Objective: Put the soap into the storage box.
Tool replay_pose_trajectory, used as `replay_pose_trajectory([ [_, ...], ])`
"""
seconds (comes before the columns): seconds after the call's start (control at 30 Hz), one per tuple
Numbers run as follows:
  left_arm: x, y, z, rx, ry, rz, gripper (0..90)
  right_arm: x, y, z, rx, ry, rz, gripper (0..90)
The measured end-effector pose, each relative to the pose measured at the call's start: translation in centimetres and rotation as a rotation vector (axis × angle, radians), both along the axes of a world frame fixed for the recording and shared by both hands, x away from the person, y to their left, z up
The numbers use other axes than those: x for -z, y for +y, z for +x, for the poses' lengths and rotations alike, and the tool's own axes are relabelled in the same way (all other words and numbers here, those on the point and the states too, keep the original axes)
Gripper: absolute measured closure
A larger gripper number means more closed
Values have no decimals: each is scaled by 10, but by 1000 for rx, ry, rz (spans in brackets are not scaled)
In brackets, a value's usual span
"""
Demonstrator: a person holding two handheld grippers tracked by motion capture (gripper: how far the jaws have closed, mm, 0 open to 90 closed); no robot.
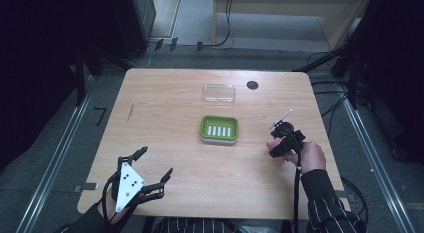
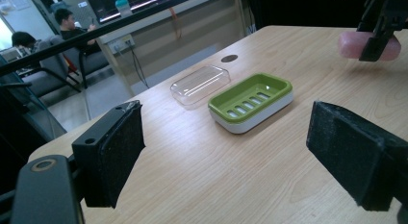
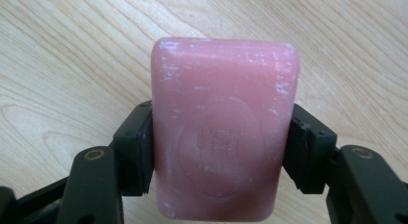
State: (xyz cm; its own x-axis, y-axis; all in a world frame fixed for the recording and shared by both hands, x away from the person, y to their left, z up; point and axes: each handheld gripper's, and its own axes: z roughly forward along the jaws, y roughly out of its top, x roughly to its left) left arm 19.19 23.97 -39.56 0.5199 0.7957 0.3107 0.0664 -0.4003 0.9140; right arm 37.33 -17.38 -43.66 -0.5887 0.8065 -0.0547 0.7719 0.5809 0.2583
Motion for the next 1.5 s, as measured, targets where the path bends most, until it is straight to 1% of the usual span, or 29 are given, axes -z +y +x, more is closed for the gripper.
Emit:
replay_pose_trajectory([
  [0.3,0,0,0,-2,0,-3,133,0,10,4,-26,-9,-3,385],
  [0.4,0,0,0,-1,-1,-3,132,-1,14,6,-39,-20,-6,385],
  [0.67,0,0,0,-1,-1,-4,132,-2,18,11,-60,-30,-1,385],
  [0.7,0,0,0,-2,-1,-4,133,-3,20,12,-54,-30,-2,386],
  [0.83,0,0,0,-1,0,-3,132,-4,22,13,-67,-46,-2,386],
  [0.9,0,0,0,-1,-1,-4,133,-4,23,13,-78,-50,6,386],
  [1.03,0,0,0,0,0,-1,132,-5,25,12,-79,-62,9,386],
  [1.1,0,0,0,1,-1,0,132,-7,24,12,-77,-66,21,386],
  [1.3,0,0,0,2,-1,0,133,-8,25,12,-87,-76,26,386],
  [1.5,0,0,0,0,-1,2,132,-11,31,17,-107,-91,29,386],
])
